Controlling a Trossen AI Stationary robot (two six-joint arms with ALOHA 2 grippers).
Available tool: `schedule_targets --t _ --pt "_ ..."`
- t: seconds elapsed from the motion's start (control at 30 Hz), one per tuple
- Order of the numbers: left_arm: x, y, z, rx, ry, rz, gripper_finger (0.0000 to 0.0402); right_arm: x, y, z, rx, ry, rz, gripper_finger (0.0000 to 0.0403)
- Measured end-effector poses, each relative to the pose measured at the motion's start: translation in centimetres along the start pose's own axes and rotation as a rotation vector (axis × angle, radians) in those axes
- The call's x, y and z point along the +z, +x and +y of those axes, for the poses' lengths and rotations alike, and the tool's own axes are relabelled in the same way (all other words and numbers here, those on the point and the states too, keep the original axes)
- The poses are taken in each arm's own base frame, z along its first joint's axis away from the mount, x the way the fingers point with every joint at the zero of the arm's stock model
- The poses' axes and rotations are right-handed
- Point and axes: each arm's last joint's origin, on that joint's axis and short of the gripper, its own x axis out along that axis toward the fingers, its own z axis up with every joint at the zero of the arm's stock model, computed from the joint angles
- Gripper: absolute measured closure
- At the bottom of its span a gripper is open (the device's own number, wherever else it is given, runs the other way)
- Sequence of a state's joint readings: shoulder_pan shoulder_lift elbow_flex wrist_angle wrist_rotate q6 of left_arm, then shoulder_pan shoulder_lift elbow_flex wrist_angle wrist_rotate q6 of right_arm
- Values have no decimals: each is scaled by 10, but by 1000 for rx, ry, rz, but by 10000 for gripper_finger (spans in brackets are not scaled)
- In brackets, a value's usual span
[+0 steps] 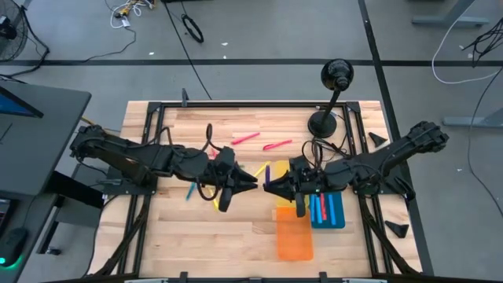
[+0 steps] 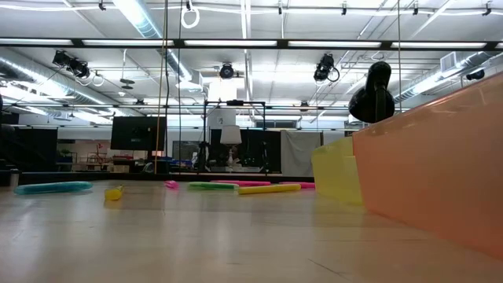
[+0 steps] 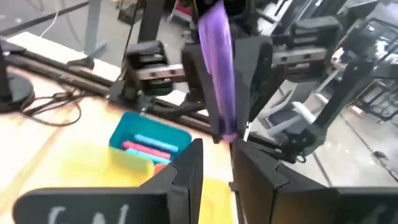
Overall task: Pick & Place Markers
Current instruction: Put the purple pen into the orange bin
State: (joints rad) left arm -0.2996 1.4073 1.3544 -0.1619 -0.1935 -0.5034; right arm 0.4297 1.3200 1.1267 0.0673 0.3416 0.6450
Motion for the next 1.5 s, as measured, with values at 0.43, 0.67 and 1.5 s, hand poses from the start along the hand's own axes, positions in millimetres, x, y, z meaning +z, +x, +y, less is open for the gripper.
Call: schedule_targets --t 0.43,0.67,1.5 --pt "-18 -5 -7 25 23 136 312 -37 -13 -2 -203 433 237 385" --pt "-25 -6 -5 16 33 218 312 -51 -22 -6 -330 698 352 385" --pt "-29 -7 -6 -72 35 310 312 -95 -31 13 -923 860 567 387"
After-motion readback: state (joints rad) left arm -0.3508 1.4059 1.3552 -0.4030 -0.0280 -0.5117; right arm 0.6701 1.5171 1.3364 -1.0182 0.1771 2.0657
